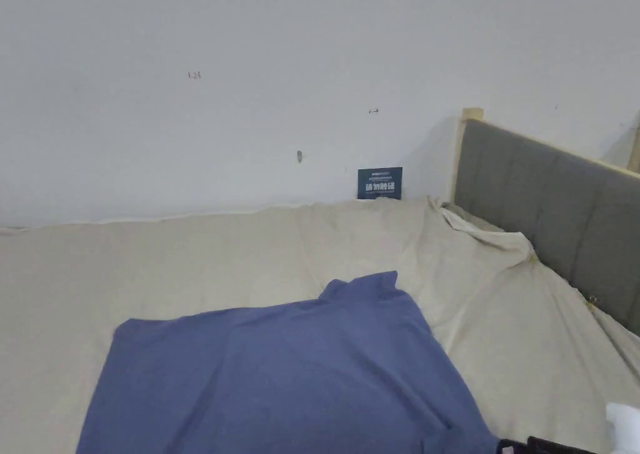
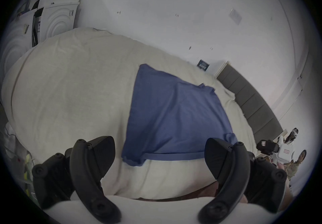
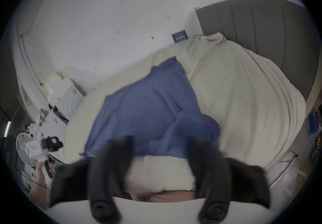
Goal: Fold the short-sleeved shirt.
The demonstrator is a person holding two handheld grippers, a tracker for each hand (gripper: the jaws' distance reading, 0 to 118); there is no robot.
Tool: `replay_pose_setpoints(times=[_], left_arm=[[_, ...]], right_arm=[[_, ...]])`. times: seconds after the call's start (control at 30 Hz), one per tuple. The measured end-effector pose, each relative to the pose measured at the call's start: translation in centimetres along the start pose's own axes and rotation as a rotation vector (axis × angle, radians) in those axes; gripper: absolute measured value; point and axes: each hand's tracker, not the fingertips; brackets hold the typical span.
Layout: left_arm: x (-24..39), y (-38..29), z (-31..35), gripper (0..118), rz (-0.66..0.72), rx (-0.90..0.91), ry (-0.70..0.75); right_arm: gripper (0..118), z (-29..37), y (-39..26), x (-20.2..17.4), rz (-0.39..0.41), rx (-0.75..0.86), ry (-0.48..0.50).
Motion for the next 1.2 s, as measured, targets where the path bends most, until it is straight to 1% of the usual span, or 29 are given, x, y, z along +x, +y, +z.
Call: replay_pose_setpoints(times=[0.03,0.07,0.1,0.13,0.17,0.2,0.23,0.3,0.37,0.4,0.47,0.5,0.6,0.63,0.67,0.7,0.73,0.77,0.8,0.87,0.97,1.03,1.13,1.17,1.2], left_arm=[[0.5,-0.4,0.4,106,-0.011,0.008,0.005],[0.9,-0.7,0.8,98,-0.037,0.028,0.018],[1.2,-0.9,1.2,80,-0.066,0.048,0.037],[2.2,-1.1,1.7,45,-0.090,0.059,0.056],[2.9,-1.4,1.9,0,-0.115,0.053,0.093],[3.0,-1.7,2.1,0,-0.132,0.070,0.118],[3.1,-1.9,2.2,0,-0.130,0.048,0.092],[1.7,-0.9,1.5,0,-0.128,0.040,0.084],[1.8,-0.8,1.4,0,-0.163,0.032,0.113],[1.7,-0.5,1.0,0,-0.208,0.000,0.141],[1.9,0.1,-0.9,0,-0.285,-0.118,0.206],[1.8,0.2,-1.9,0,-0.296,-0.160,0.216],[0.4,0.2,-5.5,0,-0.267,-0.243,0.213],[-0.1,0.0,-6.6,8,-0.256,-0.263,0.210],[-0.3,-0.2,-7.2,43,-0.245,-0.278,0.220],[-0.6,-0.3,-7.7,80,-0.237,-0.277,0.219],[-1.0,-0.6,-8.4,108,-0.222,-0.274,0.212],[-1.4,-0.7,-9.2,118,-0.203,-0.312,0.198],[-1.6,-1.0,-9.4,118,-0.193,-0.335,0.182],[-2.0,-1.2,-10.1,118,-0.163,-0.328,0.207],[-2.1,-1.5,-11.0,118,-0.171,-0.348,0.225],[-2.4,-1.7,-12.0,118,-0.198,-0.373,0.256],[-2.7,-2.2,-13.2,118,-0.217,-0.392,0.240],[-2.6,-2.5,-13.4,115,-0.226,-0.402,0.238],[-2.2,-2.9,-13.4,108,-0.242,-0.401,0.248]], right_arm=[[32,-0.1,-0.3,-0.5,0.000,0.015,-0.022],[4,-0.1,-0.6,-1.0,0.009,0.033,-0.059],[2,-0.4,-0.8,-0.9,-0.004,0.037,-0.060],[2,-0.7,-1.0,-0.8,-0.017,0.031,-0.042],[0,-0.9,-1.2,-0.8,-0.042,0.015,0.003],[0,-1.0,-1.3,-0.9,-0.050,0.006,0.020],[0,-1.2,-1.4,-0.8,-0.039,-0.002,0.015],[0,-1.4,-1.6,-1.3,0.001,-0.012,-0.006],[0,-1.9,-1.6,-1.2,0.029,-0.024,0.000],[0,-2.1,-1.6,-1.2,0.034,-0.035,0.007],[0,-2.7,-1.5,-1.4,0.045,-0.056,0.011],[0,-3.0,-1.6,-1.7,0.052,-0.064,0.010],[0,-4.0,-2.0,-1.7,0.051,-0.080,0.015],[0,-4.2,-2.2,-2.0,0.046,-0.090,0.020],[0,-4.4,-2.4,-2.0,0.042,-0.096,0.026],[0,-4.5,-2.5,-2.1,0.040,-0.101,0.029],[0,-4.6,-2.7,-2.2,0.040,-0.108,0.033],[0,-4.7,-2.9,-2.1,0.044,-0.115,0.038],[0,-4.7,-3.0,-2.1,0.048,-0.121,0.040],[0,-4.9,-3.3,-2.0,0.061,-0.138,0.042],[0,-5.1,-3.6,-1.9,0.070,-0.155,0.034],[0,-5.3,-3.8,-1.6,0.063,-0.164,0.031],[0,-5.7,-3.9,-0.8,0.031,-0.172,0.026],[0,-5.7,-4.0,-1.0,0.020,-0.173,0.020],[0,-5.6,-4.0,-0.8,0.010,-0.172,0.015]])
